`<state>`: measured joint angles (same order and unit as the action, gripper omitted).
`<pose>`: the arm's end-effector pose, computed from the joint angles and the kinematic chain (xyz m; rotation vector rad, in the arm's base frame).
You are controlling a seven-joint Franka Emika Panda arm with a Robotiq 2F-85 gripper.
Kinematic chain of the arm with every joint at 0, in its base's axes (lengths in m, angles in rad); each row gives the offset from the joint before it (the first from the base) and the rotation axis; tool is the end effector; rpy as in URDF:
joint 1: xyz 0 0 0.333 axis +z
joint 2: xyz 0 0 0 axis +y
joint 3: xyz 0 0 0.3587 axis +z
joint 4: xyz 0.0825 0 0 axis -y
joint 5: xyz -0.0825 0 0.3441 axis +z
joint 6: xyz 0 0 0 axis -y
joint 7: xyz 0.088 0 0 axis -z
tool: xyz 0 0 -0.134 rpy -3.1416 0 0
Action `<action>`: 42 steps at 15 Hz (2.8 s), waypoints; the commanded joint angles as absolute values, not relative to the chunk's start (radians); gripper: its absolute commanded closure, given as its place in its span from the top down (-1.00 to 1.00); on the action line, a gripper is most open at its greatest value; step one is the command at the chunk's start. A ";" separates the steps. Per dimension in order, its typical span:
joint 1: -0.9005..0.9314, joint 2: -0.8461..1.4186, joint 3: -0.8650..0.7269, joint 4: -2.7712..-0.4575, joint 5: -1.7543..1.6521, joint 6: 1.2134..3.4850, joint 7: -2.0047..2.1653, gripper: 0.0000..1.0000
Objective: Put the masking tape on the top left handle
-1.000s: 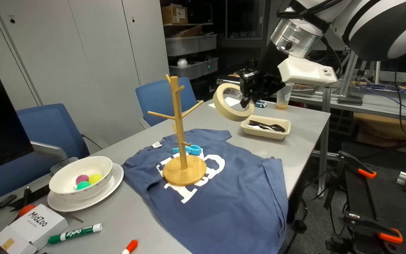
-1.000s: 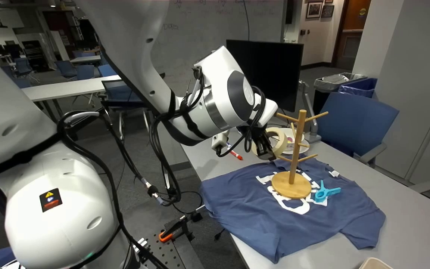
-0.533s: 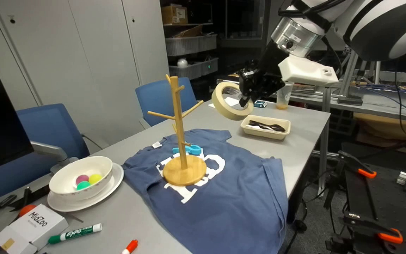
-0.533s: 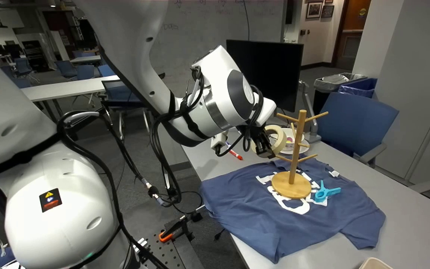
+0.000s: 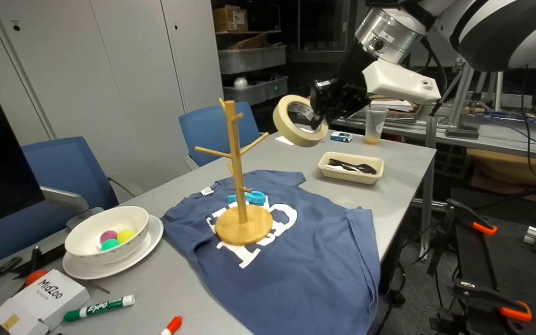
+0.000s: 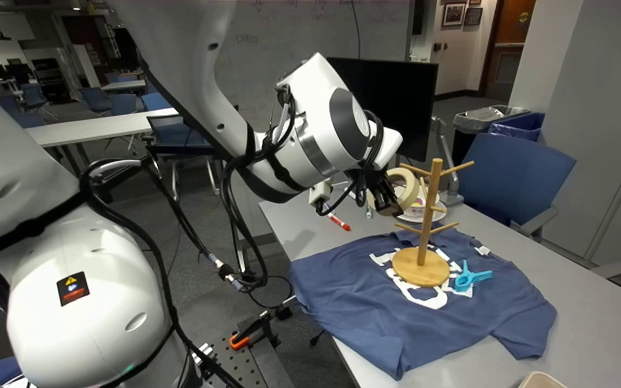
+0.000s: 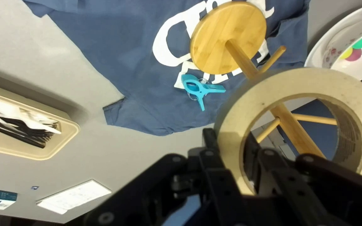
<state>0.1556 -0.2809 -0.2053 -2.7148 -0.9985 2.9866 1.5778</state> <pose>0.3906 0.0353 0.4059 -2.7359 0.9773 -0.9179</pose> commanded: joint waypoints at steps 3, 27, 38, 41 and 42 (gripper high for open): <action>0.165 -0.348 -0.152 -2.687 -1.006 2.964 1.604 -0.89; 0.161 -0.007 -0.046 -2.386 -0.982 2.960 1.592 -0.89; 0.157 0.042 -0.063 -2.355 -0.989 2.933 1.605 -0.89; 0.157 0.044 -0.067 -2.357 -0.976 2.925 1.601 -0.53; 0.156 0.044 -0.068 -2.360 -0.972 2.928 1.599 -0.03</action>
<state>0.1571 0.0336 -0.0679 -2.3778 -0.9901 2.9410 1.5875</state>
